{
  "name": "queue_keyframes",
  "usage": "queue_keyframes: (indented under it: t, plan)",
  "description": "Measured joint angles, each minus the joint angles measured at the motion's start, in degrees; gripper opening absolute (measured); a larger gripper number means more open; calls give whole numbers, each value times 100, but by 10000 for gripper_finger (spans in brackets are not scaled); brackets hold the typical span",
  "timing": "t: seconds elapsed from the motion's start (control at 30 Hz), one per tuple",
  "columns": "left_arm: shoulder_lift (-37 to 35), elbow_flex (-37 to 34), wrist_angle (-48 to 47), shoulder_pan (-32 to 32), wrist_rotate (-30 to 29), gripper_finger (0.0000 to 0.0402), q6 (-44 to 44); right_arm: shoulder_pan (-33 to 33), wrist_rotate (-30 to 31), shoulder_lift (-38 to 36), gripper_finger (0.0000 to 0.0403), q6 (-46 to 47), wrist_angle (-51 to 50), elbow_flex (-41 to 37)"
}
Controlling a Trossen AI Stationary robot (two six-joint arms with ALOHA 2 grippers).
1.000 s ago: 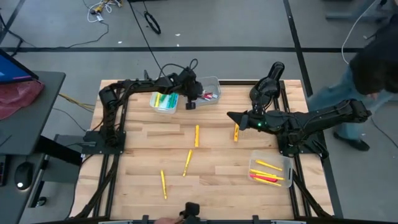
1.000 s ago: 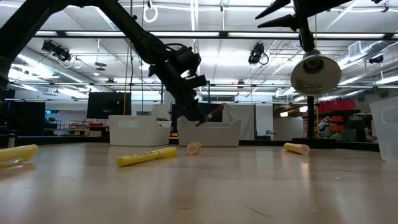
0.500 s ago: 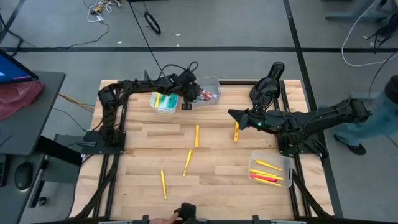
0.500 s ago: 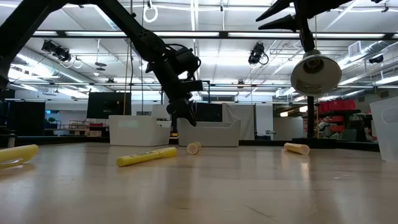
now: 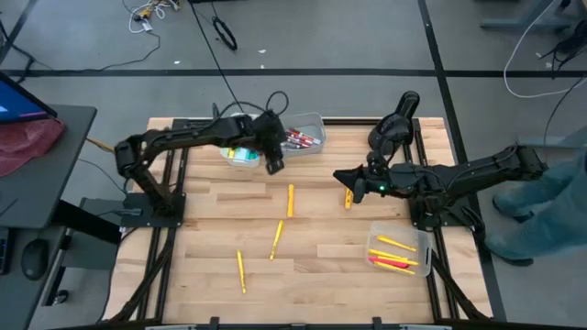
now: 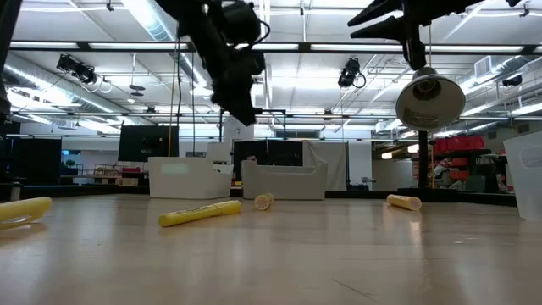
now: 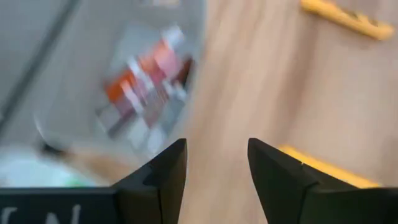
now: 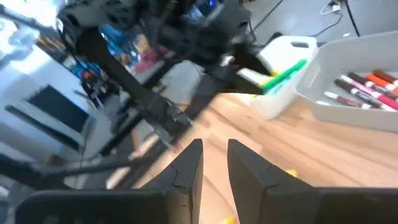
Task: Pick & Place Markers
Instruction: Put the yellow pen into the transparent bin
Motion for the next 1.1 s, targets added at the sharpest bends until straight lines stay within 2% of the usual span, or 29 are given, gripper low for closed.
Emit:
queue_keyframes:
  t: [0.23,0.4,0.6,0.77,0.97,1.1]
  plan:
    - [-257,-15,-2216,-1040,-473,158,-2093,0,-260,-2,86,-148,-875,0]
    - [-267,-271,-2921,-2296,-688,145,-4140,2,-640,0,107,-358,-1385,0]
    - [-265,-855,-2534,-4131,-541,146,-7657,2,-965,0,133,-750,-1545,0]
    - [-250,-1231,-1900,-5209,-224,169,-10314,2,-1177,0,149,-1004,-1545,0]
    - [-245,-1989,-653,-5860,-286,193,-12328,3,-1202,0,153,-1083,-1543,0]
    - [-245,-2446,-58,-5969,-484,187,-12898,7,-1265,0,151,-1060,-1543,0]
